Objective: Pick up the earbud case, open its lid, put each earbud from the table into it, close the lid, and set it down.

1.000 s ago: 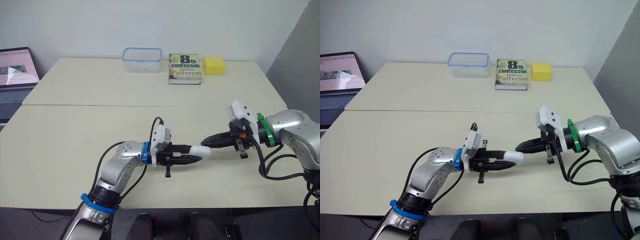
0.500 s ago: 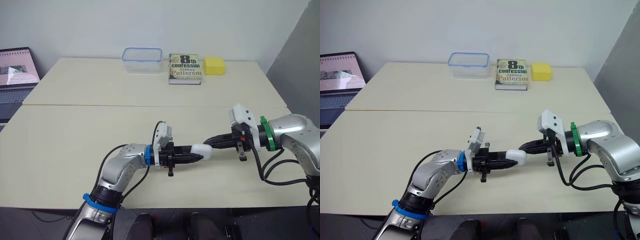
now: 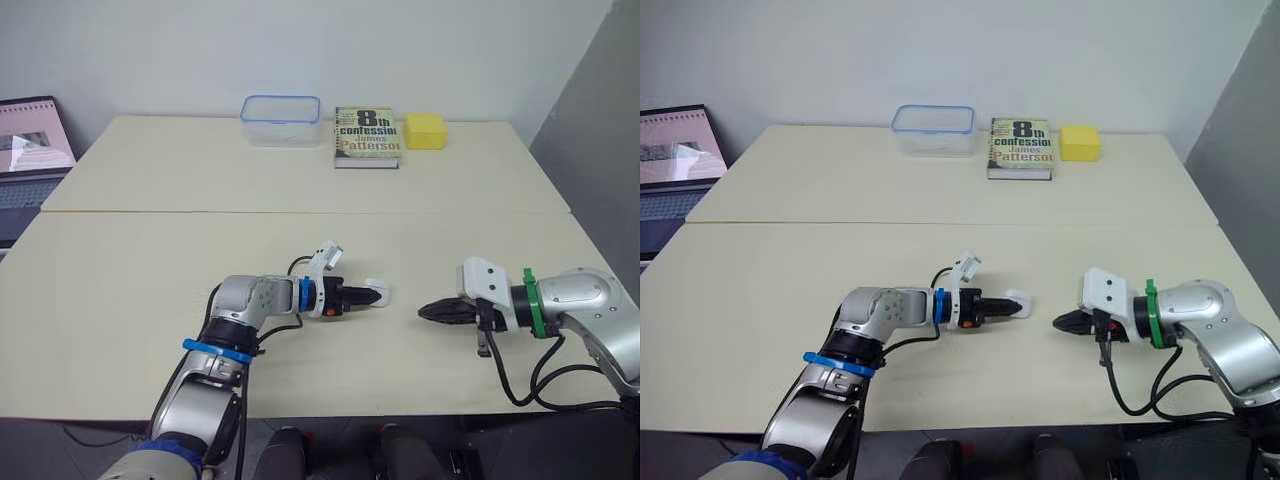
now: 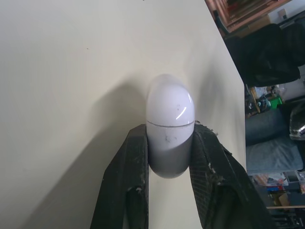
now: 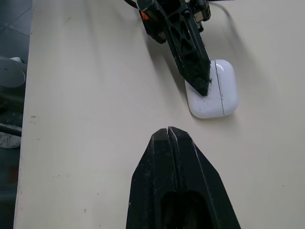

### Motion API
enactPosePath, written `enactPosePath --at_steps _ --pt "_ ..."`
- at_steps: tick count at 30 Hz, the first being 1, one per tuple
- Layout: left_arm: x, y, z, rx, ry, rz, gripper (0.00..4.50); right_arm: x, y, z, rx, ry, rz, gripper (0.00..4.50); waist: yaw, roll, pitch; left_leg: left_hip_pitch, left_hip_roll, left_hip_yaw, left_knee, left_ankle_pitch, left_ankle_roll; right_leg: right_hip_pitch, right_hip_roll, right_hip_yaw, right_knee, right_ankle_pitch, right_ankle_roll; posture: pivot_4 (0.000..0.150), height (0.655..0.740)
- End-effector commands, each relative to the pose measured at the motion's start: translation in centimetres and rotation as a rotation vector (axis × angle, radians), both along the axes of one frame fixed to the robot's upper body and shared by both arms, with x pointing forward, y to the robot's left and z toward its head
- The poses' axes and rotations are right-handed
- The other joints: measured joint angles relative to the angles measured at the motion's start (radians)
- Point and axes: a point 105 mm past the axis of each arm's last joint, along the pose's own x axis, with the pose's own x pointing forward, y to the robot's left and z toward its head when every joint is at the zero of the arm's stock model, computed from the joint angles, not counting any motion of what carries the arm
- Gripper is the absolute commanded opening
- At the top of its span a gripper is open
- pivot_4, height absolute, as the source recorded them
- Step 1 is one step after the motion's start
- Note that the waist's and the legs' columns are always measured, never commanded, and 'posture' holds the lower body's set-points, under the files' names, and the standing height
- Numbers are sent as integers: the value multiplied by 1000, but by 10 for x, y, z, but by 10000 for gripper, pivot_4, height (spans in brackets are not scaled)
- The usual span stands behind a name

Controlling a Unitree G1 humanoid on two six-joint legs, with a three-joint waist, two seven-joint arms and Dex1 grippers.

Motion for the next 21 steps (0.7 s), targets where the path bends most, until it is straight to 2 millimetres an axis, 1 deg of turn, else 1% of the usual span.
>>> enactPosePath --at_steps 1,2,4,6,8,10,11,12,13,15,17,19,21 --pt "-1 11 -4 35 5 8 15032 0 4 18 21 -81 19 0 -3 0 0 0 0 0 0 0 0 0 0 0 0 0 0 1500 7400" --pt "-1 14 -6 47 5 12 17299 0 5 20 25 -87 19 0 -5 0 0 0 0 0 0 0 0 0 0 0 0 0 0 1500 7400" --pt "-3 20 -10 65 1 21 23295 0 5 23 30 -98 22 0 -6 0 0 0 0 0 0 0 0 0 0 0 0 0 0 1500 7400" --pt "-6 32 -12 94 -26 31 29931 -2 5 30 32 -105 49 0 -11 0 0 0 0 0 0 0 0 0 0 0 0 0 0 1500 7400" --pt "-9 43 -13 129 -73 37 35729 -5 5 35 34 -112 71 0 -17 1 0 1 1 0 0 0 0 1 0 0 0 0 0 1500 7400" --pt "-12 56 -9 158 -140 39 41662 -10 3 38 38 -87 92 0 -21 1 -1 2 1 1 -1 0 0 1 0 1 1 0 0 1500 7400" --pt "-13 65 -6 196 -211 37 44861 -10 1 40 31 -89 91 0 -21 1 -1 3 2 1 -1 0 0 1 0 1 1 0 0 1500 7400" --pt "-14 71 -4 223 -262 32 44861 -10 -1 41 26 -92 89 0 -22 1 -1 3 2 1 -1 0 0 1 1 1 1 0 0 1500 7400" --pt "-15 86 4 272 -365 23 44965 -9 -5 45 8 -103 83 1677 -23 1 -1 4 3 2 -1 0 0 1 1 2 1 0 0 1500 7400" --pt "-24 107 19 348 -540 -33 45000 -9 -13 51 -20 -120 74 5858 -24 2 0 4 4 3 -3 0 0 0 2 3 1 0 -1 1500 7400" --pt "-33 119 32 380 -649 -85 45000 -8 -20 55 -42 -134 69 12542 -17 3 1 4 5 3 -3 0 0 0 2 2 0 -1 -3 1500 7400" --pt "-42 130 49 373 -752 -127 45000 -7 -30 60 -76 -145 69 19766 -13 4 2 2 7 2 -3 0 0 -1 1 1 0 -1 -4 1500 7400" --pt "-54 141 73 347 -850 -150 45000 -2 -44 67 -124 -193 62 26958 -2 5 4 0 10 3 -3 0 0 -1 0 0 -2 -2 -4 1500 7400"
